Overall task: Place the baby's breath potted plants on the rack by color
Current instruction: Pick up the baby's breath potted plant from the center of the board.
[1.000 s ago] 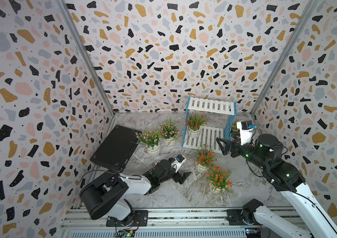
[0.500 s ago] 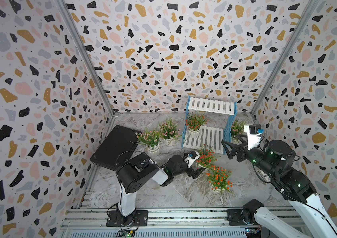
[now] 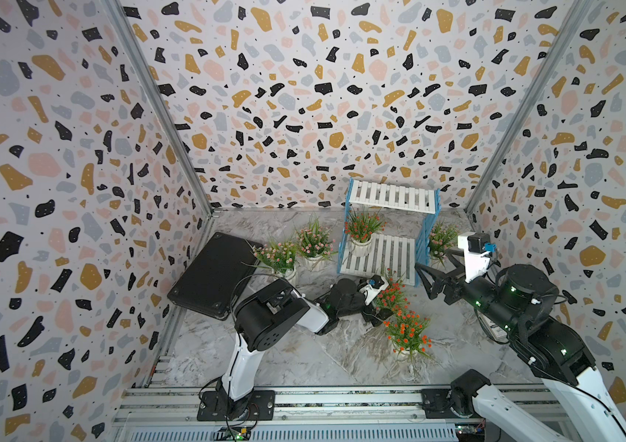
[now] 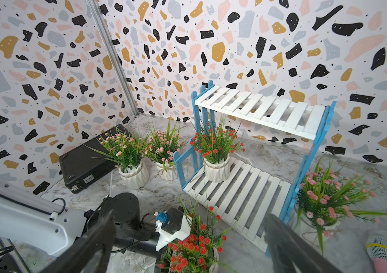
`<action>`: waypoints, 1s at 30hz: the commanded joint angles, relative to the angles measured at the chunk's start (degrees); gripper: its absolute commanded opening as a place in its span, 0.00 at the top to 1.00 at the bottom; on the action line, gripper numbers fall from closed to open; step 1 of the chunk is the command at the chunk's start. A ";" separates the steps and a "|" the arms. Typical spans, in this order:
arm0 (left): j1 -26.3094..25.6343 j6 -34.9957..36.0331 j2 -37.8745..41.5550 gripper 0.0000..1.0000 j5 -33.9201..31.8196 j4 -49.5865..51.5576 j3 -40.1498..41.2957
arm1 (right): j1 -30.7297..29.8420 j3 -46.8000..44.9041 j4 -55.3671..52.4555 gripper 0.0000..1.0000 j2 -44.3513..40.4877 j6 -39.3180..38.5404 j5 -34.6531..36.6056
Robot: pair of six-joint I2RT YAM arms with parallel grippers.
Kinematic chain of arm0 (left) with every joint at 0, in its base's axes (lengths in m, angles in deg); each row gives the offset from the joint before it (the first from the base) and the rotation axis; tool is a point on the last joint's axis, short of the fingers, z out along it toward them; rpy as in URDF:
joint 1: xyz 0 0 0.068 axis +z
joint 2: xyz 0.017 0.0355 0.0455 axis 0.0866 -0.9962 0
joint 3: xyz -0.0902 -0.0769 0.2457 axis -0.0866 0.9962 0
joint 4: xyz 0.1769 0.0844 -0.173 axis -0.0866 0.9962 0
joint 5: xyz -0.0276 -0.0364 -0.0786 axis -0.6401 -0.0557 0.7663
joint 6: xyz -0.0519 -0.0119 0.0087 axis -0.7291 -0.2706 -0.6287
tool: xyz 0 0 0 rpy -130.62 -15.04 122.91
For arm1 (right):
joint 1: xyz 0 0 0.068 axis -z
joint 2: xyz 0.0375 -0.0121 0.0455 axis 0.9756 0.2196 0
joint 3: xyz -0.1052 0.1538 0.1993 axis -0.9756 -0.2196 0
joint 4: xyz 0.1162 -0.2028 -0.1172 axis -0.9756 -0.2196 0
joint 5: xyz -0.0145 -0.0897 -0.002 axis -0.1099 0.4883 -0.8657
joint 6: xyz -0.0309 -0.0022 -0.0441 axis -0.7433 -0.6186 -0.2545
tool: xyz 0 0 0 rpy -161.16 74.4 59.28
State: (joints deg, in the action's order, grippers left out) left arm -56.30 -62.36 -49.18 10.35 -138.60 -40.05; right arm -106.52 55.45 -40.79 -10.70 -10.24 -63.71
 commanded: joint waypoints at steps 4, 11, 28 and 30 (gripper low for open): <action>-0.37 -0.02 -2.12 0.01 0.86 6.89 -4.39 | 0.21 2.26 -1.06 0.01 -1.21 -1.41 0.32; -0.38 -1.62 -2.18 0.21 -0.08 5.41 -4.18 | 0.21 1.66 -1.35 0.01 -2.10 -2.00 1.28; 0.37 2.56 10.51 0.26 -4.58 18.79 -7.76 | 0.21 -0.64 -1.80 0.01 -5.47 -3.52 9.45; 1.10 3.69 10.02 0.25 -4.65 21.62 -10.70 | 0.21 -0.62 -2.39 0.01 -5.46 -3.59 10.99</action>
State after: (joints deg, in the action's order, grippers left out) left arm -56.04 -61.03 -41.00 6.39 -118.21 -46.02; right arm -106.52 55.06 -41.93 -15.84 -12.97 -56.37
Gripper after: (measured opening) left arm 0.807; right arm 0.994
